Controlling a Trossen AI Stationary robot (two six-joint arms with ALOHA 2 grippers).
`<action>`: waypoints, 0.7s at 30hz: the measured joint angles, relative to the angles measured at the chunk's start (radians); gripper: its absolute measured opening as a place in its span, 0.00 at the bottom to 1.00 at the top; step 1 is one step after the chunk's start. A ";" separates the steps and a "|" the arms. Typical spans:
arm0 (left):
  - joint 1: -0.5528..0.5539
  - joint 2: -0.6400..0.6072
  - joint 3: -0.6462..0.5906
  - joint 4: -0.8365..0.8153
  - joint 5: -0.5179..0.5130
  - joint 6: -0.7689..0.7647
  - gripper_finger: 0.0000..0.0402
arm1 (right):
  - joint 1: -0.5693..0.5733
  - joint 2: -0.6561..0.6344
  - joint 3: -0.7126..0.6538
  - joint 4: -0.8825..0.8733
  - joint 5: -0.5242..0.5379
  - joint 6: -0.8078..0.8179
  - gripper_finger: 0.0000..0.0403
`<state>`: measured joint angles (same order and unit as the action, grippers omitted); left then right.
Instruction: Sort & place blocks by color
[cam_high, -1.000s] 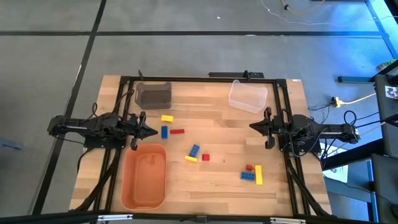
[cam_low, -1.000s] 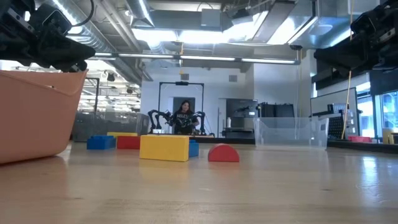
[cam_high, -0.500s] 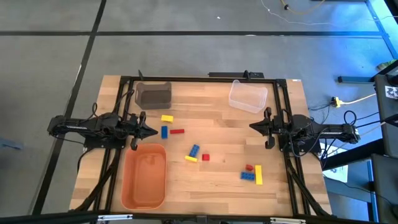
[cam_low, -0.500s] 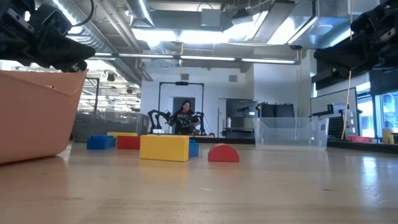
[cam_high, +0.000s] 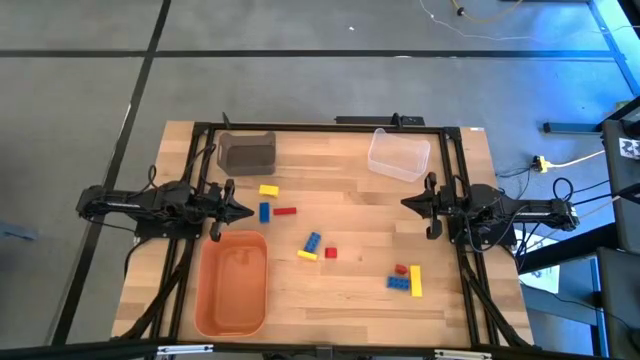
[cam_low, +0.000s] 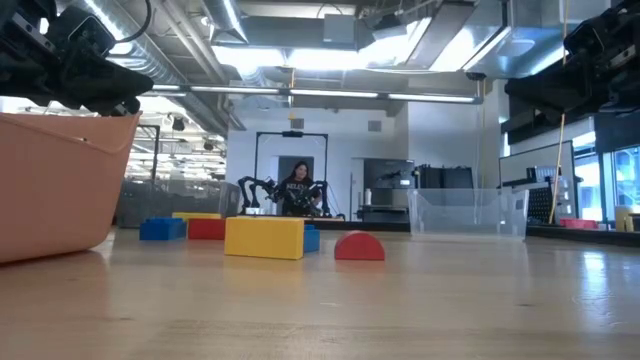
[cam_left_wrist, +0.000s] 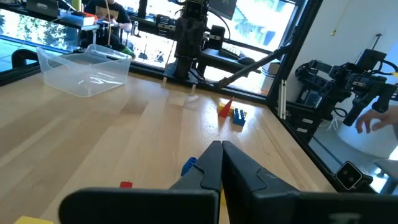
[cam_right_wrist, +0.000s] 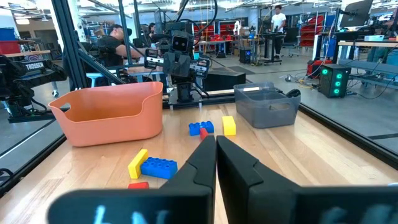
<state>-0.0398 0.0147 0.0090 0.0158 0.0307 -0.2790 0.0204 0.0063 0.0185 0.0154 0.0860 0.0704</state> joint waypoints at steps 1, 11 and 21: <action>0.000 0.000 0.000 0.000 0.000 0.000 0.00 | 0.000 0.000 0.000 0.000 0.000 0.000 0.04; 0.000 0.000 0.000 0.000 0.000 0.000 0.00 | 0.000 0.000 0.000 0.000 0.000 0.000 0.04; 0.000 0.000 0.000 -0.001 -0.025 0.001 0.00 | 0.000 0.000 0.000 0.000 0.000 0.000 0.04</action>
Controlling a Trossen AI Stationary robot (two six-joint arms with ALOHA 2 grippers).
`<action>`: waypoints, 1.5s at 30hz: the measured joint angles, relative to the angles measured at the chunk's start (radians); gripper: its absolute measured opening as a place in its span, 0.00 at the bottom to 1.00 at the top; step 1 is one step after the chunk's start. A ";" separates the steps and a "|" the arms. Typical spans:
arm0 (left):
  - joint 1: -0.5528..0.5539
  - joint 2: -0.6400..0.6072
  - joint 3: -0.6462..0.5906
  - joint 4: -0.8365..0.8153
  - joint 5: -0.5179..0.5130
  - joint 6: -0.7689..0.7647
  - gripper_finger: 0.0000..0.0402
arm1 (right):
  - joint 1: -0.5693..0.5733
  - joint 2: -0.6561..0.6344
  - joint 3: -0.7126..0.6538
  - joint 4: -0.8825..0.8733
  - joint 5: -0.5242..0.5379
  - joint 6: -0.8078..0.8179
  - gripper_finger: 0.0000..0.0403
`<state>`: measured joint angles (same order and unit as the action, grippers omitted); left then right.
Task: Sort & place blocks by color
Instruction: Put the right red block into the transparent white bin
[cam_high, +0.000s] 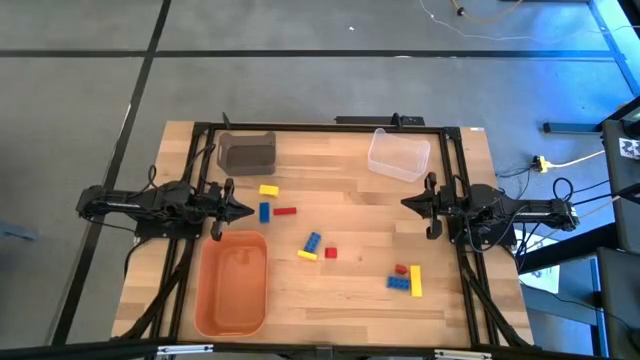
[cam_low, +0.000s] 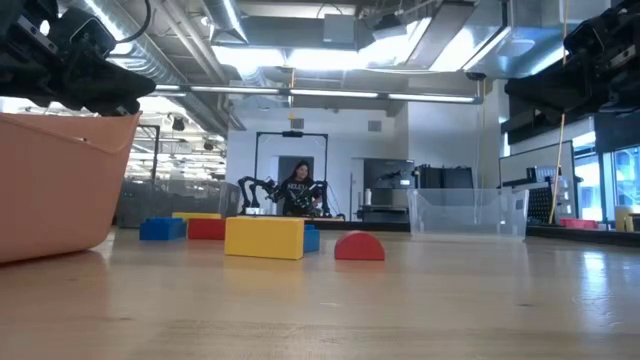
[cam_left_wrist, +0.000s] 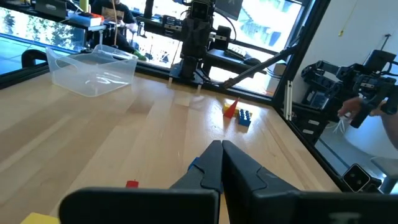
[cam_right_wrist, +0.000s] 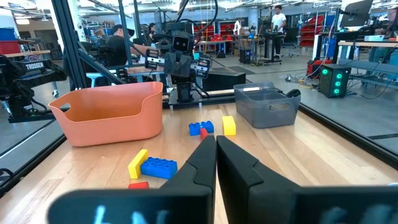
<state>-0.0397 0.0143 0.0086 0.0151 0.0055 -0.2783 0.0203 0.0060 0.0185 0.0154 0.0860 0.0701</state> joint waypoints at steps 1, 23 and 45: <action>0.000 0.000 0.000 0.000 0.000 0.000 0.00 | 0.000 0.000 0.000 0.000 0.000 0.000 0.04; 0.000 0.000 0.000 0.000 -0.007 0.001 0.00 | 0.000 0.017 0.000 0.368 -0.007 0.091 0.04; 0.000 0.000 0.000 0.002 -0.071 0.001 0.00 | 0.098 0.532 0.451 -0.078 -0.190 0.219 0.75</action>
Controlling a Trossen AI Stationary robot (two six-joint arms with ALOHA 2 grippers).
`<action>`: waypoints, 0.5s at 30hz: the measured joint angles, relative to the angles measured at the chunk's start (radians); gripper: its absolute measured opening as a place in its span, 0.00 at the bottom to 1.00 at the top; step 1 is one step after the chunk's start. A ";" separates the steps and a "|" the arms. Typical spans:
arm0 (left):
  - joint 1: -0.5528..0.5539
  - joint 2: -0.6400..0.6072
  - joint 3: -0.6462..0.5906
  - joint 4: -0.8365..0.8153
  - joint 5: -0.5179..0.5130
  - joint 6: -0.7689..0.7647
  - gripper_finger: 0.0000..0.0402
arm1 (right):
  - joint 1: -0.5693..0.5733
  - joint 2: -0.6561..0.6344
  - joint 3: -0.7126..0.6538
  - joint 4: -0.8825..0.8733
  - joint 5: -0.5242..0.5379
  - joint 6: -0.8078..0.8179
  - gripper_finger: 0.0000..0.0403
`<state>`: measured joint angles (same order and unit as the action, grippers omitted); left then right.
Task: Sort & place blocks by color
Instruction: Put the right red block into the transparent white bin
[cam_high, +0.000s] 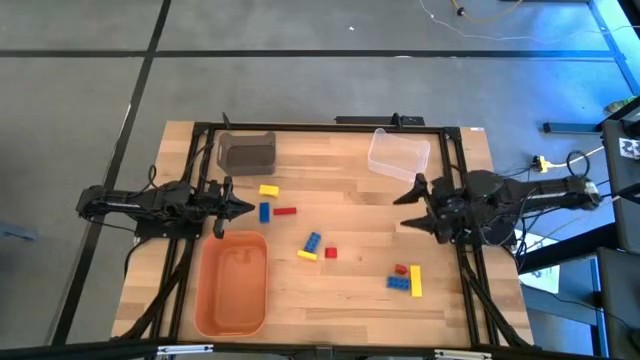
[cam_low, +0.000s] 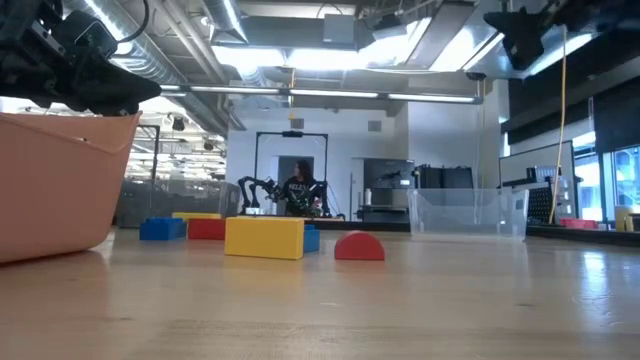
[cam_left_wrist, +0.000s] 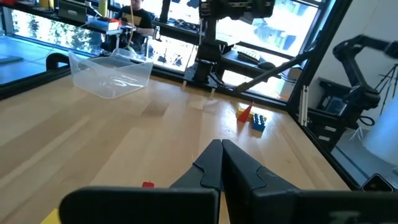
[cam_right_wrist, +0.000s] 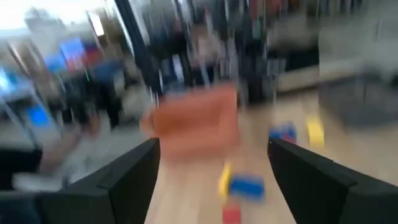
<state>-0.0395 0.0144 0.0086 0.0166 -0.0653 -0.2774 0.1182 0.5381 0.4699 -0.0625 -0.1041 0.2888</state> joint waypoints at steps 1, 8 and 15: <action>0.000 0.000 0.000 0.000 0.000 0.000 0.00 | 0.024 0.039 0.047 -0.078 0.016 0.015 0.75; 0.000 0.000 0.000 0.000 0.002 0.000 0.00 | 0.238 0.356 0.324 -0.581 0.103 0.301 0.72; 0.000 0.000 0.000 0.000 0.003 0.000 0.00 | 0.448 0.677 0.461 -0.864 0.135 0.564 0.69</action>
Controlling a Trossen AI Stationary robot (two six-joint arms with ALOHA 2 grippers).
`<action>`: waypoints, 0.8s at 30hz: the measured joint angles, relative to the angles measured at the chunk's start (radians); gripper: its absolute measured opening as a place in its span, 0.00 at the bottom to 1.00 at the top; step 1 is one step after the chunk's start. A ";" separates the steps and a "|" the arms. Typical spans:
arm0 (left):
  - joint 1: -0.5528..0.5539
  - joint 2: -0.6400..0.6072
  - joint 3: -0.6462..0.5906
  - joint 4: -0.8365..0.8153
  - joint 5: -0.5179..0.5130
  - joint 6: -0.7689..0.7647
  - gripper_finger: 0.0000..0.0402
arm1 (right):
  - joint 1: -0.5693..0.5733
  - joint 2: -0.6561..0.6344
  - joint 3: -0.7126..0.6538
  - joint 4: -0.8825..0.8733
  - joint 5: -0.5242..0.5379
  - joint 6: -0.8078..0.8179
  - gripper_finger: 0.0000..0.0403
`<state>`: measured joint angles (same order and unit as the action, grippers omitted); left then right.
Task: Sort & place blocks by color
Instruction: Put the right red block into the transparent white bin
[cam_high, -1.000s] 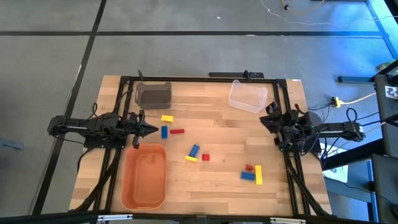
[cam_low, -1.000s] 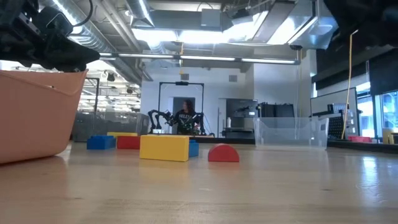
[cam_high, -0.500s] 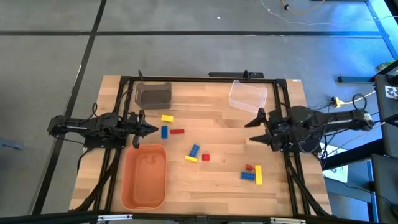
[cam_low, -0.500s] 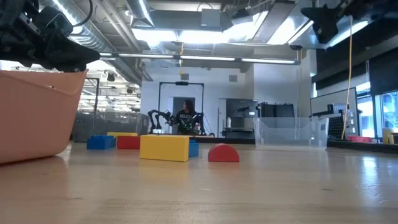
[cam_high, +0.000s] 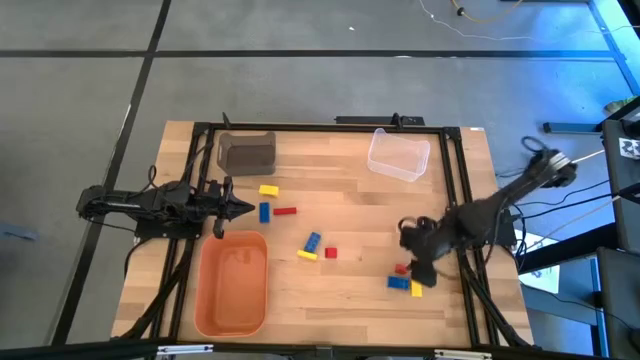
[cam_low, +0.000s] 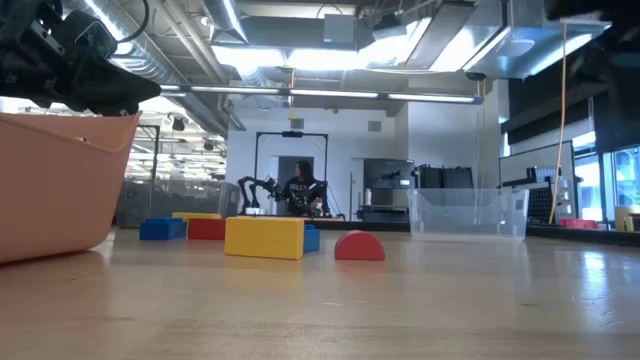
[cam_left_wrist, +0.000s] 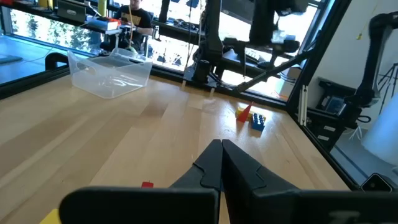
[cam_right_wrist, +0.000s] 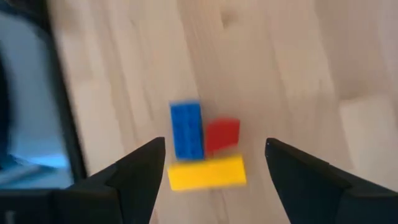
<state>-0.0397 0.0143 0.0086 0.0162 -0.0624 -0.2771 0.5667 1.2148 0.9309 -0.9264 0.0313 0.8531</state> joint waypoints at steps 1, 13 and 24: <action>0.000 0.000 0.000 0.000 0.000 0.000 0.00 | 0.020 0.038 0.010 -0.012 0.005 0.013 0.68; 0.000 0.000 0.000 0.000 0.000 0.000 0.00 | 0.093 0.347 0.100 -0.083 0.139 0.034 0.68; 0.000 0.000 0.000 0.000 0.000 0.000 0.00 | 0.093 0.430 0.095 -0.083 0.118 0.107 0.68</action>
<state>-0.0398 0.0144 0.0090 0.0162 -0.0620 -0.2771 0.6598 1.6448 1.0264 -1.0092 0.1498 0.9600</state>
